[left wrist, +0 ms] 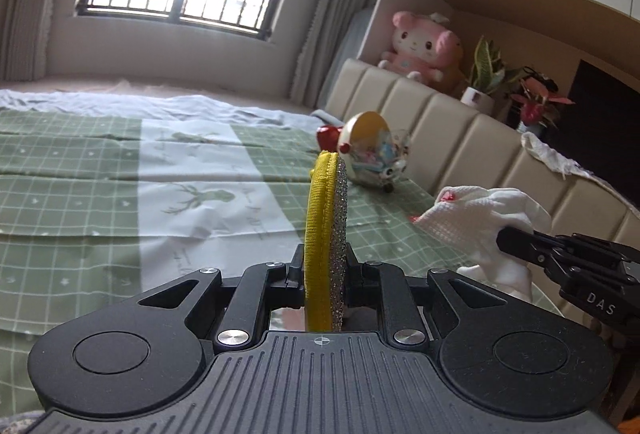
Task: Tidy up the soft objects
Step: 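Carry the glove and sponge into the pink box with both tools and release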
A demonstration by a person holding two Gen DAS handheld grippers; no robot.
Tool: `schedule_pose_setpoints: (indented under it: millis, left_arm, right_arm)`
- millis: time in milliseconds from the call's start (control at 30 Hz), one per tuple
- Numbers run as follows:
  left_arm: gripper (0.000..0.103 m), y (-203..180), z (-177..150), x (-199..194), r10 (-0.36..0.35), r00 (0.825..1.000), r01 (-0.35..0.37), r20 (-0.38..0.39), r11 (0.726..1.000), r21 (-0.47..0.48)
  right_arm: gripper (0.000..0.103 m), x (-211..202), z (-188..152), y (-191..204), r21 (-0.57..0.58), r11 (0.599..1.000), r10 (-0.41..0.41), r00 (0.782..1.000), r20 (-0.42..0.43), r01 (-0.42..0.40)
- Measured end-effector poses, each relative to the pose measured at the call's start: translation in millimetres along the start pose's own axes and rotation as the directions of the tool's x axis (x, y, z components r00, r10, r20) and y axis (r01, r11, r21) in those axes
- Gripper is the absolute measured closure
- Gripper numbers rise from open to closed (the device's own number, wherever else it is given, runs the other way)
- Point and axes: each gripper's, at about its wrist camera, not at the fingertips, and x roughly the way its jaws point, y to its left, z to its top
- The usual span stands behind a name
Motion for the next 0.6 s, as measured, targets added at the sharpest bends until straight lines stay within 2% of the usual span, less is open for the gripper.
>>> schedule_pose_setpoints:
  millis: [167, 300, 467, 500, 567, 600]
  left_arm:
    - [0.085, -31, -7, 38, -0.094, 0.994, 0.093, -0.052, 0.995, -0.023]
    - [0.085, -41, -24, 76, -0.179, 0.975, 0.166, -0.13, 0.981, -0.103]
    - [0.085, -36, -59, 125, -0.246, 0.937, 0.191, -0.248, 0.956, -0.223]
    - [0.085, -35, -66, 135, -0.264, 0.925, 0.197, -0.273, 0.949, -0.247]
    - [0.083, -35, -80, 159, -0.302, 0.887, 0.205, -0.348, 0.936, -0.287]
    - [0.082, -37, -85, 166, -0.289, 0.879, 0.199, -0.379, 0.945, -0.259]
  right_arm:
    - [0.098, 0, -17, -39, 0.051, 0.998, -0.028, 0.999, -0.024, 0.029]
    - [0.098, 7, -32, -63, 0.105, 0.994, -0.036, 0.998, -0.054, 0.042]
    - [0.098, 19, -43, -84, 0.169, 0.985, -0.031, 0.996, -0.082, 0.044]
    - [0.098, 23, -45, -87, 0.175, 0.983, -0.032, 0.996, -0.089, 0.047]
    - [0.098, 31, -52, -92, 0.186, 0.981, -0.032, 0.994, -0.107, 0.051]
    - [0.098, 33, -55, -93, 0.192, 0.98, -0.03, 0.992, -0.119, 0.053]
